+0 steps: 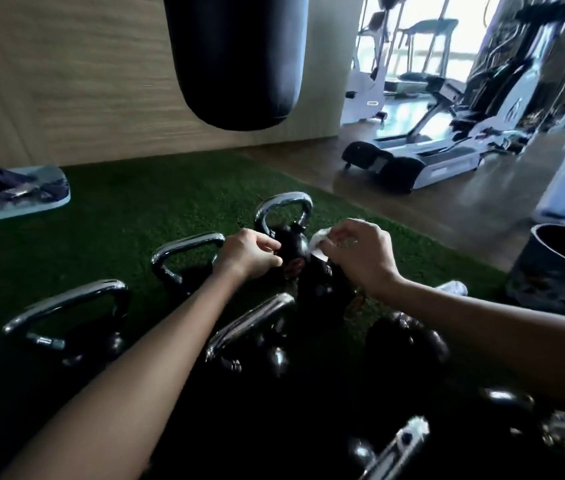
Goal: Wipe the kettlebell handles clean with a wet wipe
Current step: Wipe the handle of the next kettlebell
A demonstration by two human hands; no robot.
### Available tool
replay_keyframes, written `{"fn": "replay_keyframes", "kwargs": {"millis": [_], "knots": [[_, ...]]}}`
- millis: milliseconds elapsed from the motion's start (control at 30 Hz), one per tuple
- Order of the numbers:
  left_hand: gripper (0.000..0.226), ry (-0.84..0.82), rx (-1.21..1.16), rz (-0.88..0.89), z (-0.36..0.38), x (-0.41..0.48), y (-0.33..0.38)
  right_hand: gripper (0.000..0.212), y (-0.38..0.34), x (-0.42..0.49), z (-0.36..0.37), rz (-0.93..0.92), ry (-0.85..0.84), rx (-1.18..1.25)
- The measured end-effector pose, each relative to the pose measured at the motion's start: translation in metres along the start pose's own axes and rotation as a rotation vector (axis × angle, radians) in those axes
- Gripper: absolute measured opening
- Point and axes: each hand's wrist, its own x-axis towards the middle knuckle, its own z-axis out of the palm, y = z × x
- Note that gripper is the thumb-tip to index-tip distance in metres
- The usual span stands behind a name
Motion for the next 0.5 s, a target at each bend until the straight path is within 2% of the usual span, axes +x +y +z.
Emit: {"fn": "replay_keyframes", "kwargs": {"millis": [233,500], "knots": [[0.018,0.165,-0.04,-0.157,0.023,0.046,0.007,0.016,0.057,0.116,0.02,-0.092,-0.114,0.006],[0.018,0.314,0.021,-0.38,0.045,0.103,0.05,0.014,0.117,0.203,0.03,-0.037,-0.287,0.086]]}}
